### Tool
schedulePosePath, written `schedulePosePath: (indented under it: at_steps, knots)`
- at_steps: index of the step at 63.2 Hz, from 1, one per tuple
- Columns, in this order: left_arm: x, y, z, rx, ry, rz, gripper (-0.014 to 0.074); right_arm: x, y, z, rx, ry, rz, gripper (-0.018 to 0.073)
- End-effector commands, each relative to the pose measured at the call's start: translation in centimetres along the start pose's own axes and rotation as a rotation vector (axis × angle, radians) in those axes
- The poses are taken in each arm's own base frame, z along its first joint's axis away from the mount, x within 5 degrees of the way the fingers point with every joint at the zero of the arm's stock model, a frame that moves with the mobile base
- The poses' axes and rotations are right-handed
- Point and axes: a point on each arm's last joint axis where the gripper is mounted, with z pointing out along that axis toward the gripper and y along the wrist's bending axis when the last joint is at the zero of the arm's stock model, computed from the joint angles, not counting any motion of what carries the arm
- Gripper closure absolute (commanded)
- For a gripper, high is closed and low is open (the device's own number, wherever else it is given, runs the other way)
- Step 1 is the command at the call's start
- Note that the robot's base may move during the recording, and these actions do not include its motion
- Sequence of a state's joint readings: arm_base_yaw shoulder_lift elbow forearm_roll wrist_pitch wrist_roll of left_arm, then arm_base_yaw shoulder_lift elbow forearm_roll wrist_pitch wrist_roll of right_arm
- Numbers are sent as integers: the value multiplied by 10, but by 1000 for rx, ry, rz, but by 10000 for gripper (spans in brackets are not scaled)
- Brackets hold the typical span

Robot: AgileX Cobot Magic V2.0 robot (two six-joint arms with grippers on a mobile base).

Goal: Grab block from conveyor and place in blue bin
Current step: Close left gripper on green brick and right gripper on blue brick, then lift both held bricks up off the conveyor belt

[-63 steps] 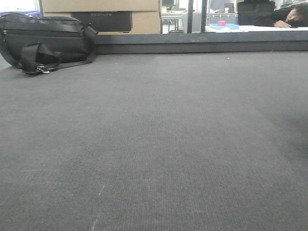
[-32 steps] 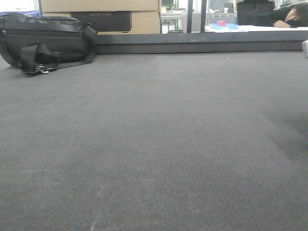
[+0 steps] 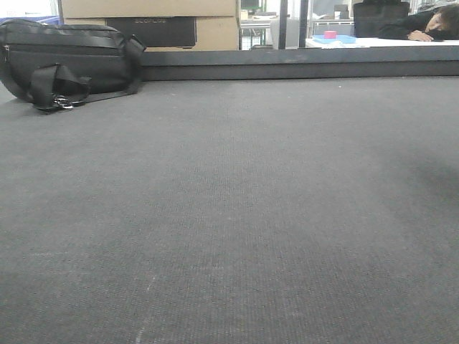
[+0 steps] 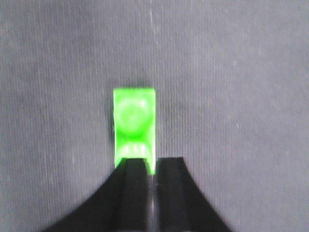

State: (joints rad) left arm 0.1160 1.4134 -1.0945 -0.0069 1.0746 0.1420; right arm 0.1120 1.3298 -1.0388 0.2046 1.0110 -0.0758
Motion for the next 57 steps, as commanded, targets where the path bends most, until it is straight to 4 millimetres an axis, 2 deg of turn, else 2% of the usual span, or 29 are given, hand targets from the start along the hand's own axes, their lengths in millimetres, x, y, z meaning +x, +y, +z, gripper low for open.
schedulePosePath:
  at_steps: [1, 4, 9, 28, 38, 50, 57]
  knots:
    - [-3, 1, 7, 0, -4, 6, 364, -2, 1, -4, -9, -30, 1, 713]
    - [-4, 1, 13, 3, 15, 6, 288, -2, 1, -4, -8, -32, 1, 713]
    - [-4, 1, 23, 6, 34, 6, 233, -3, 1, -4, -8, -36, 1, 713]
    - [-9, 5, 64, -12, 151, -23, 238, -3, 1, -4, -8, -40, 1, 713]
    - [-10, 7, 76, -33, 183, -34, 325, -3, 1, -4, -8, -40, 1, 713]
    - [-11, 7, 77, -32, 186, -34, 458, -3, 1, -4, -8, -42, 1, 713]
    - [-12, 7, 77, -34, 170, -34, 594, -3, 2, -4, -16, -45, 6, 713]
